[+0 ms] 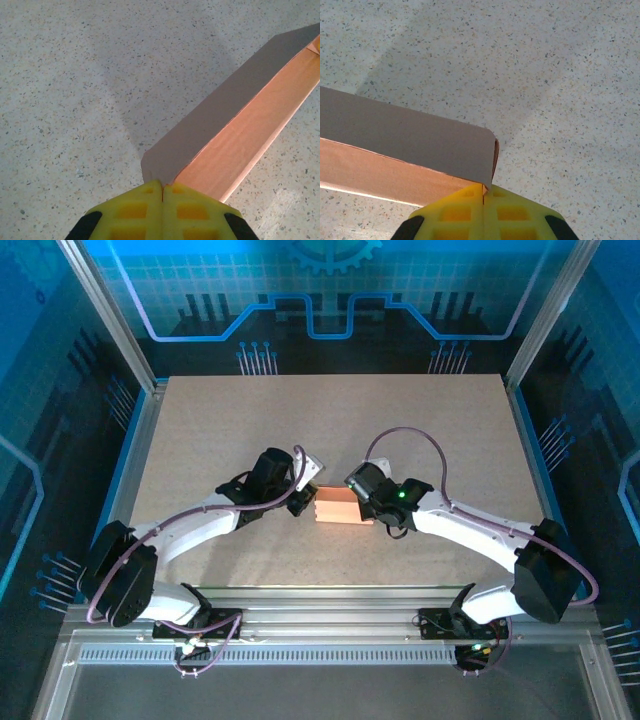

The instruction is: Fold the paper box

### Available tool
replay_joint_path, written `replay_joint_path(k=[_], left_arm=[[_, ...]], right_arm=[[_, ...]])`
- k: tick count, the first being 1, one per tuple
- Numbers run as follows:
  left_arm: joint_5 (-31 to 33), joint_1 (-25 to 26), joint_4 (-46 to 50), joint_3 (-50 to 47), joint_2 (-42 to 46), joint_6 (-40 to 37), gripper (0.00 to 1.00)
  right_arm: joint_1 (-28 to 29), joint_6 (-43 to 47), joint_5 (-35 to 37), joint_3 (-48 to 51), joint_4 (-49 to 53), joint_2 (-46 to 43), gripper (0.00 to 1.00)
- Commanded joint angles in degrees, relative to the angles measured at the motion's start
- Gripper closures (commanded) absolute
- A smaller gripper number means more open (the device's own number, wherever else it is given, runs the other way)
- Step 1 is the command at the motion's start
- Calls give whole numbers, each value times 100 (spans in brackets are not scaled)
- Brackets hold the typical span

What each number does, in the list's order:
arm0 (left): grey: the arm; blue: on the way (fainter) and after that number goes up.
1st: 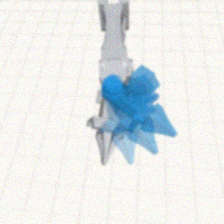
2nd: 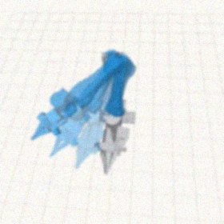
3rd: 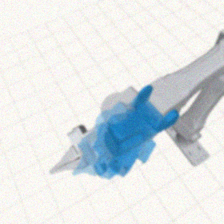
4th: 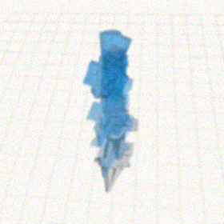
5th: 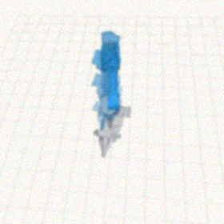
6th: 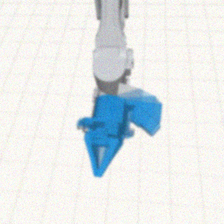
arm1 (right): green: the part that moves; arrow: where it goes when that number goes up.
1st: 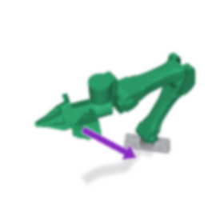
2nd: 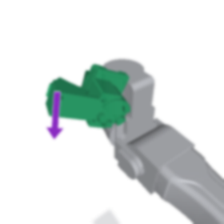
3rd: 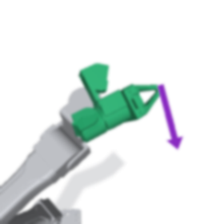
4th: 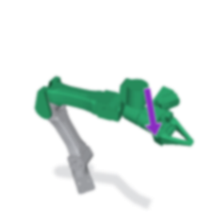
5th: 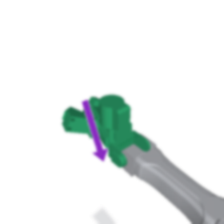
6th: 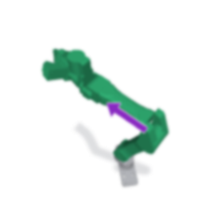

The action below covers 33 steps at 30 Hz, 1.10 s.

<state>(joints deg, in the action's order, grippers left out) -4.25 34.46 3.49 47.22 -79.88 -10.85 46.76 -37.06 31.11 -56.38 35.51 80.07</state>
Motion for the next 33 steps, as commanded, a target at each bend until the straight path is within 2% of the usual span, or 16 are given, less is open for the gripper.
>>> replay_joint_path(k=[1,8,15,25,33], left_arm=[[-225,48,142,173,-81,-44,100],[-200,46,171,155,-37,37,100],[26,45,679,588,-222,982,100],[-59,45,1810,1355,-373,1201,100],[-121,46,1963,1558,-511,1118,100]], right_arm=[[114,45,-35,-149,-11,71,100],[115,-1,-17,-161,-43,61,100],[140,-91,-26,-218,-62,153,100],[184,-27,-9,-275,-18,240,100],[180,-3,104,-286,9,195,100]])
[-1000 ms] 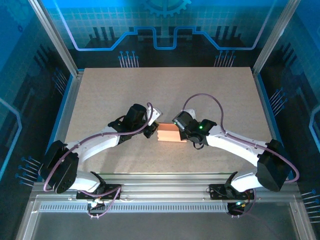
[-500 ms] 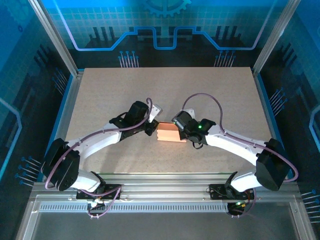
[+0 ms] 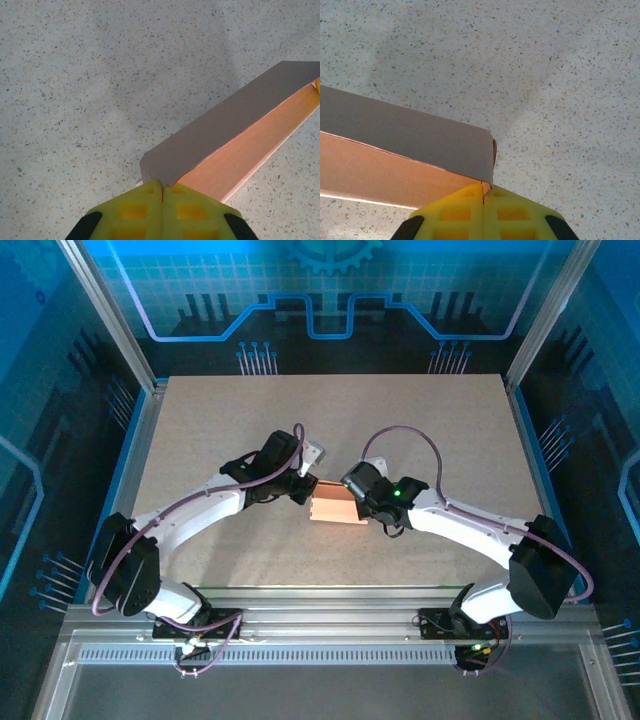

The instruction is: Fold the paper box

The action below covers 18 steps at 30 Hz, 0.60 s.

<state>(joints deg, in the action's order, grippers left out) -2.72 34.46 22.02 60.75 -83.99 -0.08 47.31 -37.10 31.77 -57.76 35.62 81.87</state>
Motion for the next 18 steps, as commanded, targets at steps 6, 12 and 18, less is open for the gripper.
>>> replay_joint_path(k=[6,12,18], left_arm=[[-273,48,350,328,-208,75,100],[-330,45,551,529,-297,209,100],[-474,51,902,883,-478,449,100]], right_arm=[[129,87,51,-183,-27,22,100],[147,206,152,-253,31,92,100],[174,300,216,-323,108,189,100]])
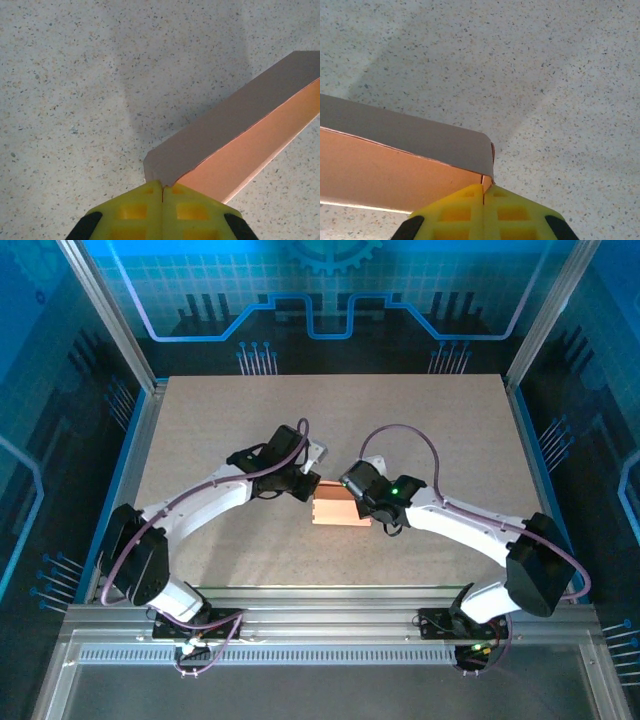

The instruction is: Fold the paper box

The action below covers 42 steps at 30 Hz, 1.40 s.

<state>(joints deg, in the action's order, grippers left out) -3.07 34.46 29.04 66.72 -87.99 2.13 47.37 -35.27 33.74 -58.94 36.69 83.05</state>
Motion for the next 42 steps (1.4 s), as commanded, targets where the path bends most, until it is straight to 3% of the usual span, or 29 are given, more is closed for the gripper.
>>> replay_joint_path(k=[1,15,17,19,32,38,42], left_arm=[[-440,45,183,279,-64,235,100],[-321,75,-1,-96,106,-221,100],[-283,71,-28,-126,121,-274,100],[-247,78,-85,-175,141,-310,100],[69,165,-763,-508,325,-323,99],[135,158,-1030,-651,429,-236,82],[175,164,-1043,-687,509,-171,82]], right_arm=[[175,119,17,-210,5,67,100],[165,38,89,-268,28,-116,92],[151,46,81,-276,37,-147,93],[142,71,72,-285,40,-165,100],[54,-86,-30,-382,205,-235,100],[61,-119,70,57,-335,-427,100],[62,-143,115,377,-709,-616,100]])
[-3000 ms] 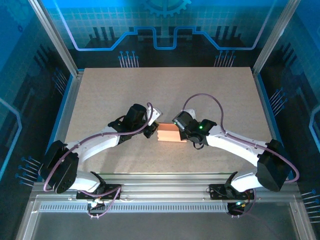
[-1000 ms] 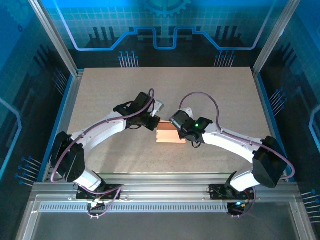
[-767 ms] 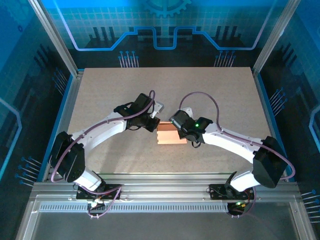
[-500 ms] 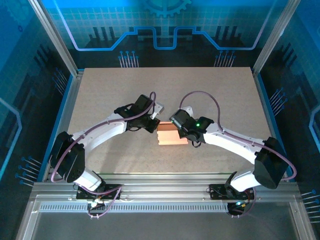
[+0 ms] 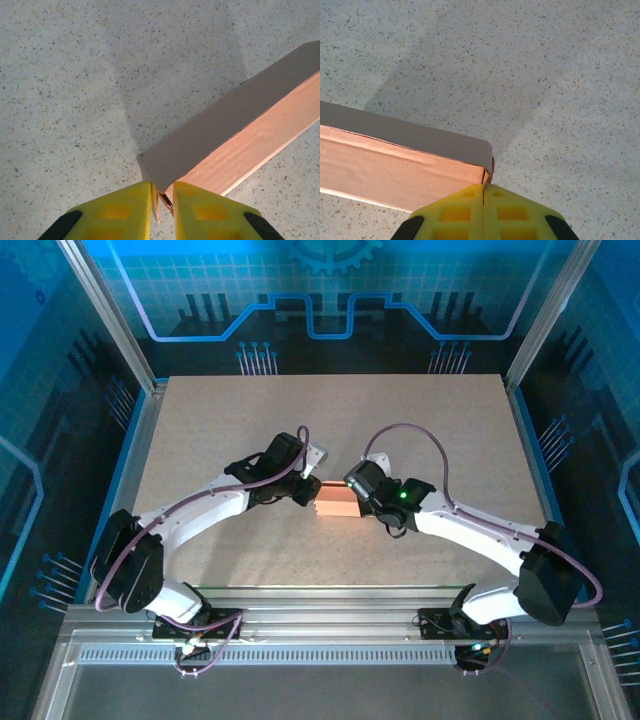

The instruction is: Fold the paper box

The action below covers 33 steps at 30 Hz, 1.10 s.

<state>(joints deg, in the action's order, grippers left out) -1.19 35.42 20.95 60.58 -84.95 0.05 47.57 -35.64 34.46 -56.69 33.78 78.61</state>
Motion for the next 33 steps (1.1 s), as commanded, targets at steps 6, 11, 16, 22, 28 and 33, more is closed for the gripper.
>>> replay_joint_path(k=[6,11,16,22,28,33], left_arm=[[-83,70,-137,2,115,162,89],[-170,69,-57,81,60,295,99],[-202,67,46,163,0,466,100],[-250,70,306,382,-127,451,100],[-279,67,556,727,-276,646,100],[-408,-24,823,993,-446,887,100]], right_arm=[[50,0,80,26,-258,-77,100],[39,-84,45,-39,-127,40,100],[41,-92,0,-87,-73,140,100],[42,-82,-80,-121,-56,223,100],[48,-58,-60,-128,-40,276,100],[46,-11,-27,-151,-25,347,100]])
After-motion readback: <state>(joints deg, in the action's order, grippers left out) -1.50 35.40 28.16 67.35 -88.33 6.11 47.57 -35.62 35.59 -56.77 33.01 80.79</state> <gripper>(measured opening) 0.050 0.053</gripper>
